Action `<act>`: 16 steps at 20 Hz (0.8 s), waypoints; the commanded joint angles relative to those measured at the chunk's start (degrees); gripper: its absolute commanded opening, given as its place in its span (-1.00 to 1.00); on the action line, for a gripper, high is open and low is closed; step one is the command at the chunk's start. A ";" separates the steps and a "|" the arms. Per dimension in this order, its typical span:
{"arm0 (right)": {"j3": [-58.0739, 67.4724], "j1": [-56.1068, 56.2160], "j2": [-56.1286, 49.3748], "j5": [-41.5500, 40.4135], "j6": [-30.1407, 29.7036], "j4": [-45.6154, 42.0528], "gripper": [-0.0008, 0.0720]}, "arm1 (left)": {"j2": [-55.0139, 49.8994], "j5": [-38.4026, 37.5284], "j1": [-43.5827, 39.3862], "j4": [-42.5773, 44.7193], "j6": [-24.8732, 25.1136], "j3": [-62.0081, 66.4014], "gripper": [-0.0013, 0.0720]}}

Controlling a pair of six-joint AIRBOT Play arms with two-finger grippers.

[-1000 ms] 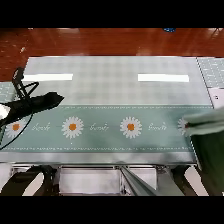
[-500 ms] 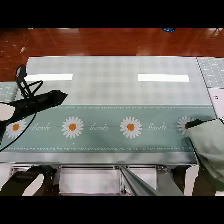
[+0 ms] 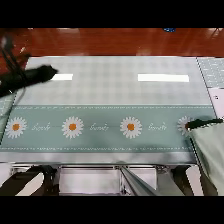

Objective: Fold the shirts.

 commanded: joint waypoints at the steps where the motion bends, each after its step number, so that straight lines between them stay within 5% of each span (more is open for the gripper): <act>1: 10.23 19.93 -8.24 -21.18 -4.07 27.67 -0.91 | -9.38 -7.48 0.52 0.09 -2.14 22.86 -0.93; 4: 17.99 45.44 -17.79 -24.92 -6.10 20.22 -0.91 | -16.15 -20.39 -6.58 6.80 -5.16 35.85 -0.93; 7: 21.00 63.49 -27.52 -17.44 -3.76 -3.67 -0.91 | -16.33 -25.03 -13.68 29.92 -15.69 30.29 -0.93; 9: 20.98 67.76 -33.62 -10.43 1.09 -15.58 -0.91 | -16.39 -24.96 -15.04 37.13 -20.04 22.10 -0.93; 16: 18.99 68.04 -39.34 -6.56 2.93 -17.40 -0.91 | -16.28 -21.29 -15.06 37.13 -22.34 14.84 -0.93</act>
